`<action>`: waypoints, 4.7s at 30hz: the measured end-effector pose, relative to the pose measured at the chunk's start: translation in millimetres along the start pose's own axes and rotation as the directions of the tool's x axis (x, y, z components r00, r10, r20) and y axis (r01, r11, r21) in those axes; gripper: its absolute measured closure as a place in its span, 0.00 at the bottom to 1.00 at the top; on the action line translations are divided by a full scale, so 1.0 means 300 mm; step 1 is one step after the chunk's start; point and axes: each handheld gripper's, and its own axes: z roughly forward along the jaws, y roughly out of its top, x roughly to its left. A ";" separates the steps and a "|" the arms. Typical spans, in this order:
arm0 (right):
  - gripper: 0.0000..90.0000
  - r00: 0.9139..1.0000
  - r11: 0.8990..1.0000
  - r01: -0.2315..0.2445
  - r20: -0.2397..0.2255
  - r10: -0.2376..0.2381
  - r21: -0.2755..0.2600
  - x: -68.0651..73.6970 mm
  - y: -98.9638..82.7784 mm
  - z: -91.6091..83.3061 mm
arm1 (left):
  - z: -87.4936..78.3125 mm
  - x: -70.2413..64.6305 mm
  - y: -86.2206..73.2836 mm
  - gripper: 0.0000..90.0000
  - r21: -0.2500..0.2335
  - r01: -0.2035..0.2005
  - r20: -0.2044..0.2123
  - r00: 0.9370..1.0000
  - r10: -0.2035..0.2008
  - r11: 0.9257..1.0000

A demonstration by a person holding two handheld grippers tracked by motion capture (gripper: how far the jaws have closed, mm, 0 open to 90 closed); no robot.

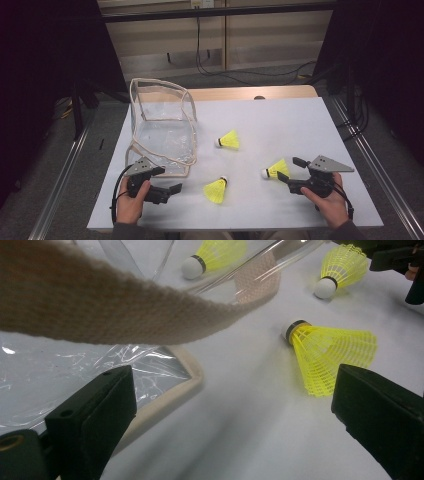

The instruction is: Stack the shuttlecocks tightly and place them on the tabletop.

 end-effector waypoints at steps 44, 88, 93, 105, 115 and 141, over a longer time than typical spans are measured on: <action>0.55 0.996 0.993 0.028 -0.088 -0.018 0.112 0.013 -0.003 0.027 | -0.002 -0.007 -0.002 0.05 -0.010 -0.009 0.001 1.000 0.009 1.000; 0.77 0.989 0.982 0.043 -0.145 -0.016 0.186 0.006 -0.006 0.051 | -0.002 -0.007 -0.002 0.05 -0.021 -0.014 0.000 1.000 0.014 1.000; 0.86 0.986 0.979 0.046 -0.167 -0.013 0.197 0.008 -0.006 0.052 | -0.001 -0.007 -0.002 0.05 -0.024 -0.013 -0.002 1.000 0.013 1.000; 0.96 0.980 0.978 0.035 -0.201 0.007 0.203 0.004 -0.004 0.050 | -0.002 -0.008 -0.001 0.05 -0.024 -0.018 0.000 1.000 0.018 1.000; 0.97 0.977 0.983 0.019 -0.210 0.020 0.183 -0.001 0.006 0.043 | -0.003 -0.008 -0.001 0.05 -0.023 -0.019 -0.002 1.000 0.019 1.000; 0.98 0.980 0.991 0.001 -0.195 0.025 0.131 -0.029 0.053 0.042 | -0.005 -0.008 -0.001 0.05 -0.025 -0.019 -0.002 1.000 0.019 1.000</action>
